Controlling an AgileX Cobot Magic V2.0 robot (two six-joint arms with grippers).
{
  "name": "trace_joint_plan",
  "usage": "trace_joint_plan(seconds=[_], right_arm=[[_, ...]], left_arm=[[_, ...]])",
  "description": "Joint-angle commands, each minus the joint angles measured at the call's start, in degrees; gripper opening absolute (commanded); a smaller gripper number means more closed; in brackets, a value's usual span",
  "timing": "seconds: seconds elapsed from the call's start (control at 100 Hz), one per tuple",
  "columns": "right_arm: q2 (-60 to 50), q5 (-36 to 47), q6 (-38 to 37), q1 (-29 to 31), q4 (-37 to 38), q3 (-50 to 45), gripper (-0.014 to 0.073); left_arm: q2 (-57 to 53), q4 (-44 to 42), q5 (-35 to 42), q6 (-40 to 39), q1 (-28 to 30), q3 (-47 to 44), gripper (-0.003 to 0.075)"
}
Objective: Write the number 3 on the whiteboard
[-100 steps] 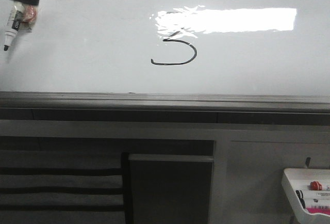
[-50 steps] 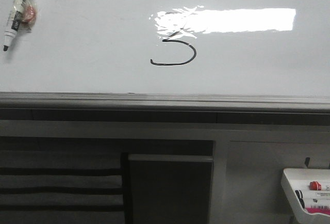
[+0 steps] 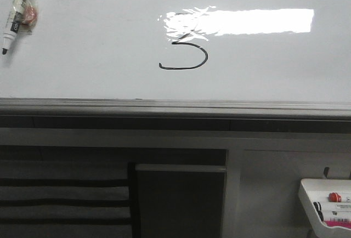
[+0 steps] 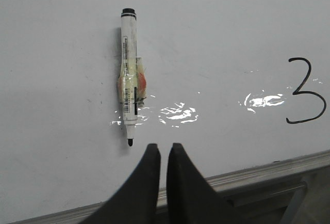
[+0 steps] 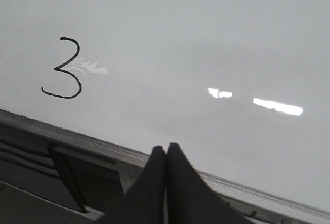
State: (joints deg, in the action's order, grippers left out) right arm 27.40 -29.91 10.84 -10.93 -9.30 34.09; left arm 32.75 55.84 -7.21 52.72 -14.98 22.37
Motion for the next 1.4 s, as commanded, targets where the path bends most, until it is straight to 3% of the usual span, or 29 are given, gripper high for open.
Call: trace_joint_plan(seconds=[0.0, 0.21, 0.41, 0.49, 0.64, 0.69, 0.92, 1.09, 1.39], right_arm=[[0.1, 4.5, 0.0, 0.4, 0.0, 1.4, -0.0079], [0.1, 4.5, 0.0, 0.4, 0.0, 1.4, -0.0079], [0.1, 4.5, 0.0, 0.4, 0.0, 1.4, -0.0079], [0.1, 4.5, 0.0, 0.4, 0.0, 1.4, -0.0079], [0.1, 4.5, 0.0, 0.4, 0.0, 1.4, -0.0079], [0.1, 4.5, 0.0, 0.4, 0.0, 1.4, -0.0079], [0.1, 4.5, 0.0, 0.4, 0.0, 1.4, -0.0079], [0.1, 4.3, 0.0, 0.4, 0.0, 1.4, -0.0079], [0.1, 4.3, 0.0, 0.4, 0.0, 1.4, -0.0079]], left_arm=[[-5.5, 1.2, 3.5, -0.1, 1.8, 0.1, -0.0019], [-21.6, -0.5, 7.7, -0.1, 7.4, -6.6, -0.0019], [-27.4, -1.4, 8.7, -2.2, 9.8, -14.0, -0.0019], [-28.9, -14.2, 5.1, -14.3, 10.6, -14.7, -0.0019], [-29.8, -47.3, 0.4, -50.0, 11.1, -14.8, -0.0019], [-30.3, -51.5, 1.0, -53.5, 11.1, -15.6, -0.0019], [-35.0, -52.0, 11.5, -53.9, 11.1, -23.0, -0.0019], [-35.0, -57.3, 11.1, -54.1, 9.3, -22.8, -0.0019], [-34.9, -57.3, 11.1, -54.1, 10.3, -22.8, -0.0019]])
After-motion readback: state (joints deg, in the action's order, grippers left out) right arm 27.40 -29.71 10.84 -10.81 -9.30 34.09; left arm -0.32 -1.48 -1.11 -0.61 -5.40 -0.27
